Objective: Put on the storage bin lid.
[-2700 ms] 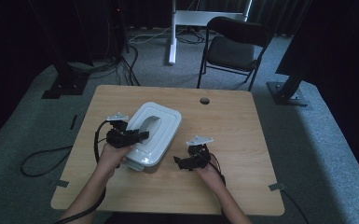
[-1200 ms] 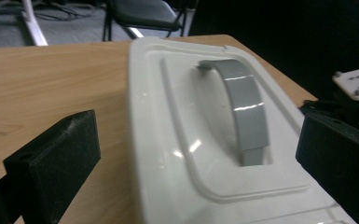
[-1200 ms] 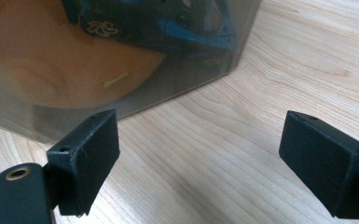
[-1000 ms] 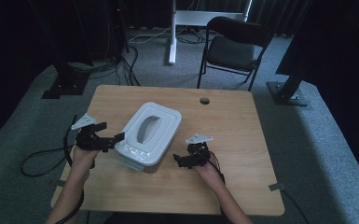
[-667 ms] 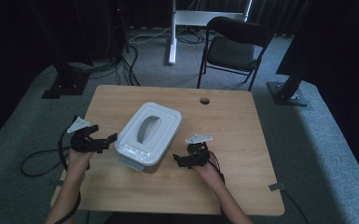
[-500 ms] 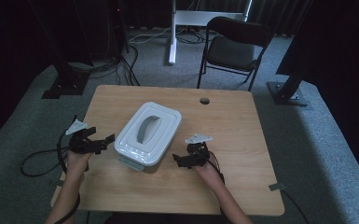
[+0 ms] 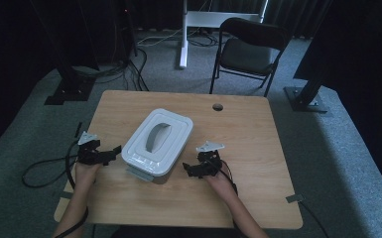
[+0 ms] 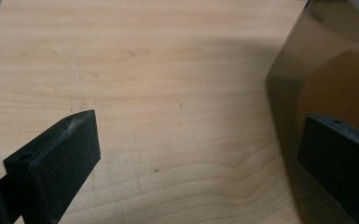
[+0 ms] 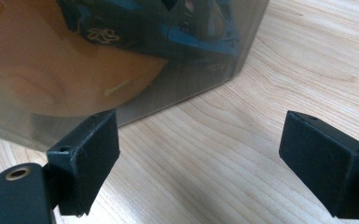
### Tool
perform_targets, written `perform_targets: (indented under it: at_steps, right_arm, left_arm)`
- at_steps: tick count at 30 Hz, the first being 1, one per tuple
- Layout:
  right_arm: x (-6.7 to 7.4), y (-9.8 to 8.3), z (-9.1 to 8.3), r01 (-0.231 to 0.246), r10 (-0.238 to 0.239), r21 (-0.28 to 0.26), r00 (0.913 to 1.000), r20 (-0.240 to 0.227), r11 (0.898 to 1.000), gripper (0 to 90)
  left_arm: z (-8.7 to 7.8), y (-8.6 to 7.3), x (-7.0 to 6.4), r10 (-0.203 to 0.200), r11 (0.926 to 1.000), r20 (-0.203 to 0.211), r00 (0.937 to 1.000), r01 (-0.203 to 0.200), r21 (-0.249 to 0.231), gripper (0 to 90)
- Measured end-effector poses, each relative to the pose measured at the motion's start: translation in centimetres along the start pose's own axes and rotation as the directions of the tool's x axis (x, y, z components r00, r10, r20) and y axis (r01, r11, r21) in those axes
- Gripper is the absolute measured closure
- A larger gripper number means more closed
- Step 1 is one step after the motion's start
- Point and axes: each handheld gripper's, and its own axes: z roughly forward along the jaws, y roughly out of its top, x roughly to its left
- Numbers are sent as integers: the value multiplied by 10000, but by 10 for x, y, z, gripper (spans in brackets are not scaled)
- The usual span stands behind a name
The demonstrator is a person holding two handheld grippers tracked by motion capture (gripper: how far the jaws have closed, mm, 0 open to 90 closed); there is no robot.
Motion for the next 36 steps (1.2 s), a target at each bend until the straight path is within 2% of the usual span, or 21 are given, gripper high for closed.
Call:
perform_targets:
  at_steps: [3,5,10,12,21,27,31,33,36]
  right_arm:
    - [0,2,2,25,-25,28,10000,32,10000,115]
    - [0,4,2,39,-39,6,10000,59,10000,115]
    - [0,7,3,9,-8,-61,9999,142,10000,115]
    - [0,7,3,6,-5,-75,9999,149,10000,115]
    - [-1,5,4,-64,65,-67,9998,162,10000,115]
    - [0,4,5,-123,125,-89,9998,142,9999,115]
    - [-1,4,4,-107,110,-99,9995,292,9999,115]
    - [-4,2,3,-288,290,-164,9995,136,9994,115]
    - [-7,-1,1,-246,248,-89,9995,205,9997,115]
  left_arm:
    - [9,-1,-3,-15,9999,38,10000,15,136,3]
    - [15,-2,-7,155,9994,53,9999,-157,313,2]
    - [27,-2,-18,429,9976,507,9978,-456,530,2]
    - [29,-3,-19,271,9983,680,9973,-305,501,3]
    - [29,-7,-25,214,9981,1120,9935,-277,549,3]
    - [31,-9,-35,410,9967,1403,9893,-504,641,3]
    - [34,-13,-43,527,9952,1347,9895,-632,750,3]
    - [36,-15,-46,573,9948,1284,9901,-675,767,3]
    - [38,-15,-50,591,9944,1387,9886,-704,784,3]
